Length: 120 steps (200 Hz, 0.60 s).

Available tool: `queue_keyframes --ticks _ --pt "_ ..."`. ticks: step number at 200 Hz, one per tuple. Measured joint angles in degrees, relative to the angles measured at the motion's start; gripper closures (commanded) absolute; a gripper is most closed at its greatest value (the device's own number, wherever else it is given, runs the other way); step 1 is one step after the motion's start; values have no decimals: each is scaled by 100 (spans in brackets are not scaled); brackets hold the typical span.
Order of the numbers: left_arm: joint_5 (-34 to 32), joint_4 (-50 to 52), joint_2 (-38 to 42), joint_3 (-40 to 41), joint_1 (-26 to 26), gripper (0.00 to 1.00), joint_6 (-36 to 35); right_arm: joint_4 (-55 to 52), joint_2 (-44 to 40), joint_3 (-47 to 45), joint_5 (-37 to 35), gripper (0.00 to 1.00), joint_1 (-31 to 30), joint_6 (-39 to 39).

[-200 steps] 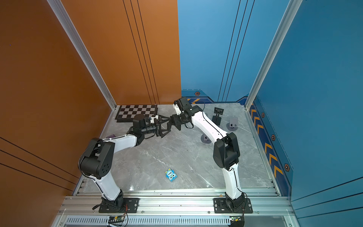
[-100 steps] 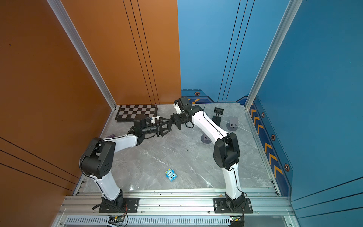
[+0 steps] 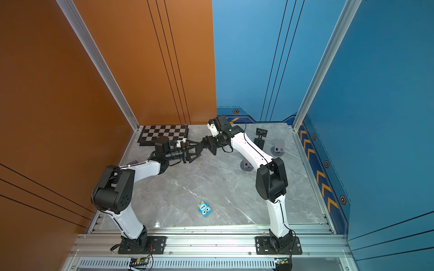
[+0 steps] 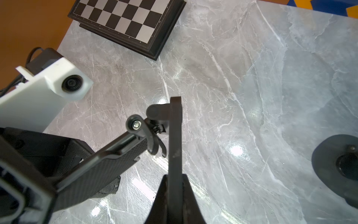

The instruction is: Open the phone stand

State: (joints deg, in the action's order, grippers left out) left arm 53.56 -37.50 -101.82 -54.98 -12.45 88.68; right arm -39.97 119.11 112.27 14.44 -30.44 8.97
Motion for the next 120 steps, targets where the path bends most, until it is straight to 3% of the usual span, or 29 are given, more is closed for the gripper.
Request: queue_keyframes --ticks 22,32,80,120 --pt "-42 0 0 0 -4 8 -70 0 0 0 -116 100 -50 17" --pt "-105 -33 4 0 -2 0 -188 -26 0 0 -127 100 -66 52" --pt "-415 120 131 -7 20 2 -658 -216 -2 0 -275 100 -103 151" --pt "-695 1773 361 -688 31 2 -2118 -597 -7 46 -315 100 -179 153"
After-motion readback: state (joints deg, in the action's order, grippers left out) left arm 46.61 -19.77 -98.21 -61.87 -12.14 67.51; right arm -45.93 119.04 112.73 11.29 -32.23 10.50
